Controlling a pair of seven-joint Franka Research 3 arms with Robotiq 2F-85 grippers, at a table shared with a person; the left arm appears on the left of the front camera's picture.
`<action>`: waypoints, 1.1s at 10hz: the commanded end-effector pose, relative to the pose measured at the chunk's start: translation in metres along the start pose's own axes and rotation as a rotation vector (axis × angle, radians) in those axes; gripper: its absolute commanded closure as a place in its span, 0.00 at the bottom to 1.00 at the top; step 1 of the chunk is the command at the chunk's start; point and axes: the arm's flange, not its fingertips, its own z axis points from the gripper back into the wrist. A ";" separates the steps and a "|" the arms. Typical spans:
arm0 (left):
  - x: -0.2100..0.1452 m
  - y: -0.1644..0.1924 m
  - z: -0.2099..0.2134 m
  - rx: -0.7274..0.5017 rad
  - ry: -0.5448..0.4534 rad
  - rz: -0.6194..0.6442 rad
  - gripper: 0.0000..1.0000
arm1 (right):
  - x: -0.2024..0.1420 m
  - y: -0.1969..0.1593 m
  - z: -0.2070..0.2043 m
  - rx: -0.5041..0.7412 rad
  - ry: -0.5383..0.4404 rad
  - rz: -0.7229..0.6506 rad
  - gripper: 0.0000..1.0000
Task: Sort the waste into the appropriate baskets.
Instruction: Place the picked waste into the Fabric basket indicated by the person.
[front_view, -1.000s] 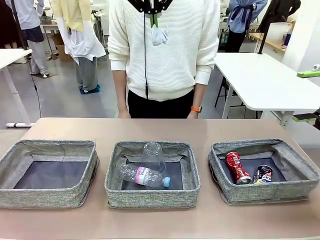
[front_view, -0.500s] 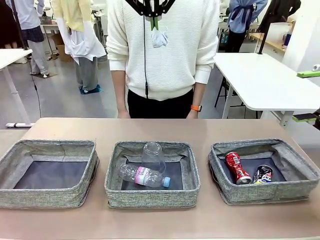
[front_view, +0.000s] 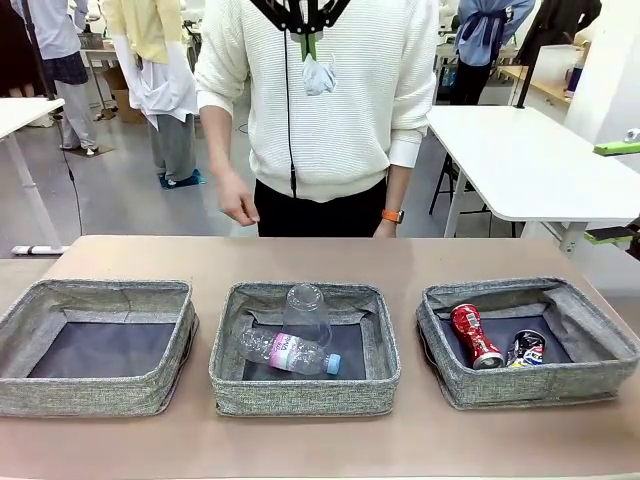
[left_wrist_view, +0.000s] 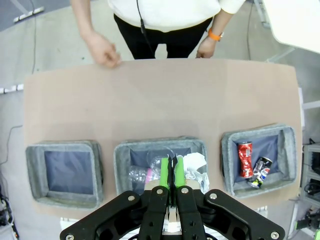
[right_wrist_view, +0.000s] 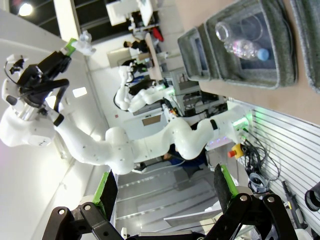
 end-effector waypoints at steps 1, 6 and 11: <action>-0.002 0.003 0.003 -0.008 0.005 0.008 0.98 | 0.001 0.002 0.001 0.016 0.006 0.025 0.00; -0.002 0.003 0.003 -0.008 0.005 0.008 0.98 | 0.001 0.002 0.001 0.016 0.006 0.025 0.00; -0.012 0.016 -0.014 0.043 -0.005 -0.074 0.98 | 0.001 0.002 0.001 0.016 0.006 0.025 0.00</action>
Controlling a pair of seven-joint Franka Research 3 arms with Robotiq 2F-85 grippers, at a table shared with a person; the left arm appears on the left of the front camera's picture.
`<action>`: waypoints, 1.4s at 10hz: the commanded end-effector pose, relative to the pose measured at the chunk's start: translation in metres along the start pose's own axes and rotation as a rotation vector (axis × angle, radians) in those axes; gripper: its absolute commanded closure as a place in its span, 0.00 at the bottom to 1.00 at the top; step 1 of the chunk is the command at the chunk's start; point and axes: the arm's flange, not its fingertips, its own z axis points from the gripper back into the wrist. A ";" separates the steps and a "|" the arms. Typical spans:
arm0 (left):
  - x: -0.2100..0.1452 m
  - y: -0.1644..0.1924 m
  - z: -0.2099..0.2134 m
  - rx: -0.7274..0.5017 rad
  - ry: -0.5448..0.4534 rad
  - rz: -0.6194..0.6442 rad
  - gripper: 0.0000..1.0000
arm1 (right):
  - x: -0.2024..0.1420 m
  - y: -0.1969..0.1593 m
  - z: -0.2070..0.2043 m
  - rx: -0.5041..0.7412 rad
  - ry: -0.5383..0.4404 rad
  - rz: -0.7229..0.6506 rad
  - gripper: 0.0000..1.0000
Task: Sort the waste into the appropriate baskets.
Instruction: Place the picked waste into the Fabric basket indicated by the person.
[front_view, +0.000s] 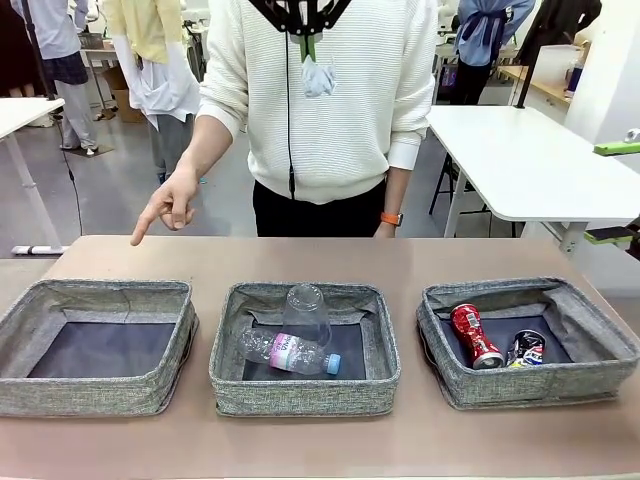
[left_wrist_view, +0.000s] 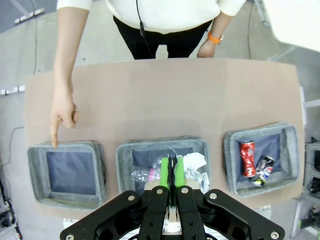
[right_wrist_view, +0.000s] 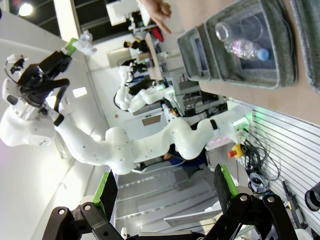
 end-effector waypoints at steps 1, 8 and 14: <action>-0.032 0.053 -0.028 0.065 -0.018 -0.077 0.98 | 0.001 0.002 0.001 0.016 0.006 0.025 0.00; -0.183 0.338 -0.186 0.108 0.143 0.250 0.98 | 0.001 0.002 0.001 0.016 0.006 0.025 0.00; -0.191 0.345 -0.202 0.077 0.156 0.290 0.41 | 0.001 0.002 0.001 0.016 0.006 0.025 0.00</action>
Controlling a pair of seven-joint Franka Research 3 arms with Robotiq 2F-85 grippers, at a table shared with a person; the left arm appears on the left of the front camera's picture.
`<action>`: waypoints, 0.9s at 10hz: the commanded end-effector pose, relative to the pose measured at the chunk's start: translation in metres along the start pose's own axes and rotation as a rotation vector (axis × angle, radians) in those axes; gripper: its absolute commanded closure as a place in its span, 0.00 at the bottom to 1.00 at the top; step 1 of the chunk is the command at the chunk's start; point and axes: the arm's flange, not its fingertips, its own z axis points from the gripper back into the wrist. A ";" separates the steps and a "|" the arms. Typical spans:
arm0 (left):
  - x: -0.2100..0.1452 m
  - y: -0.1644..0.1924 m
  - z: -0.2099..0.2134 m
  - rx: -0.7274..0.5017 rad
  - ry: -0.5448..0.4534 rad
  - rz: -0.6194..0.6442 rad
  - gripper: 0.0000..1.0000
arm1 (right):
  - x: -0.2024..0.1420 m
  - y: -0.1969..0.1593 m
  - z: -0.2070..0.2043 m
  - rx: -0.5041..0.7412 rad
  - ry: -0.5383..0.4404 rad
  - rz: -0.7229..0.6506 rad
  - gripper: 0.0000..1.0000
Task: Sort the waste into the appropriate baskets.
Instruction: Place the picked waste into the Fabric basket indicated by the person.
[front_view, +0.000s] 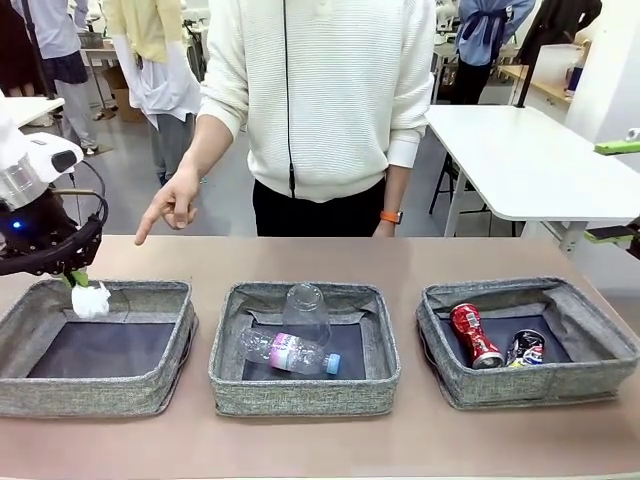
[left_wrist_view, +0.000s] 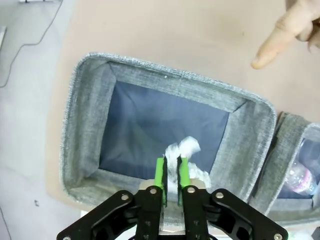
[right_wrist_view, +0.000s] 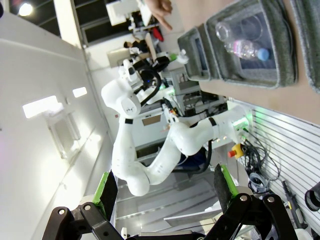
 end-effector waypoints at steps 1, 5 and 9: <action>0.002 -0.004 0.011 -0.028 -0.029 -0.032 0.21 | 0.001 0.002 0.001 0.016 0.006 0.024 0.00; 0.003 -0.014 0.037 -0.140 -0.039 -0.076 0.05 | 0.001 0.002 0.001 0.016 0.006 0.024 0.00; 0.006 0.011 0.099 -0.946 0.061 -0.019 0.00 | 0.001 0.002 0.001 0.016 0.006 0.024 0.00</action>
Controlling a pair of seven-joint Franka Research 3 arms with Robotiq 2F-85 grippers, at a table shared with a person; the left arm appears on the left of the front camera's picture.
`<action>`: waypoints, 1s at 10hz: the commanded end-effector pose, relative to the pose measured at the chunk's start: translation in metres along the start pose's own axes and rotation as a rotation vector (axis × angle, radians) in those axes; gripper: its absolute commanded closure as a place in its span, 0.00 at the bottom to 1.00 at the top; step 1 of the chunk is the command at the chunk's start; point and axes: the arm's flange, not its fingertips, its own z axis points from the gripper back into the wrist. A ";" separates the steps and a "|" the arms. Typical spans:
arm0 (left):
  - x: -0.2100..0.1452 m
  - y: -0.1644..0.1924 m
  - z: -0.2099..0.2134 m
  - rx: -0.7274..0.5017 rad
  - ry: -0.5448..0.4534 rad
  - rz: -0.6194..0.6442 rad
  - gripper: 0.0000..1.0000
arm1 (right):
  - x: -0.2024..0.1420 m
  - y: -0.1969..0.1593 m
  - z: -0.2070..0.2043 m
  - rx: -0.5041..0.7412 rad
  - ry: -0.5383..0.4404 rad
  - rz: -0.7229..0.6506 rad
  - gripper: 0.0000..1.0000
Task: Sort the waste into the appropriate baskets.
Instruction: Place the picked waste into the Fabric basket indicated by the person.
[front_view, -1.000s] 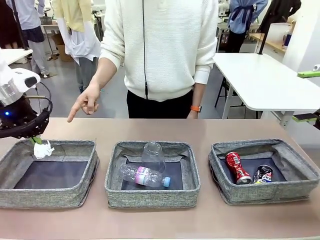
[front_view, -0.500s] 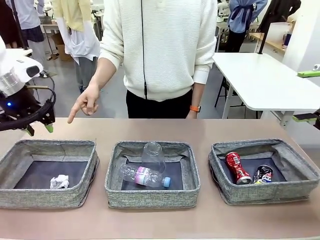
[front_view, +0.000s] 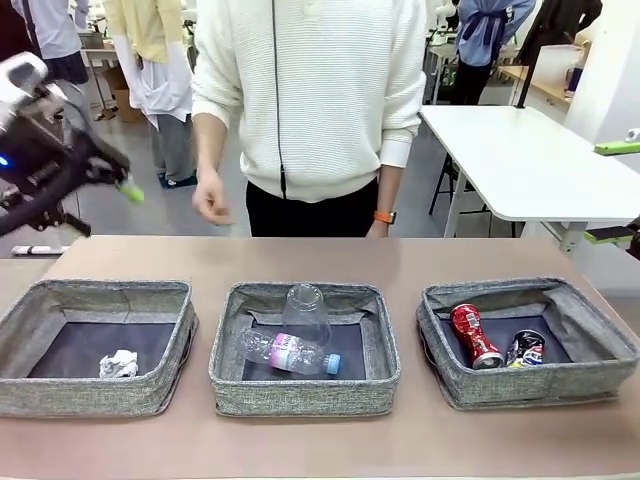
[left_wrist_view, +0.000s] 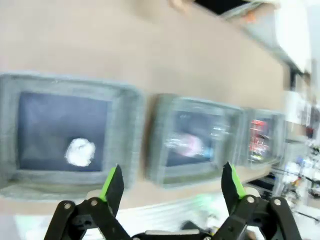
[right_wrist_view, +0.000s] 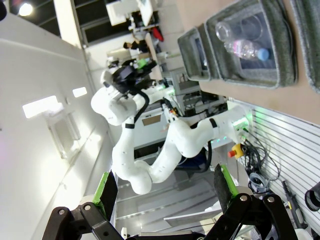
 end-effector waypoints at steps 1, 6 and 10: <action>0.002 0.026 0.025 -0.505 0.101 0.040 0.00 | 0.001 0.002 0.000 0.016 0.006 0.024 0.00; 0.005 0.084 0.043 -0.628 0.082 0.196 0.00 | 0.001 0.002 0.000 0.016 0.006 0.024 0.00; 0.005 0.084 0.043 -0.628 0.082 0.196 0.00 | 0.001 0.002 0.000 0.016 0.006 0.024 0.00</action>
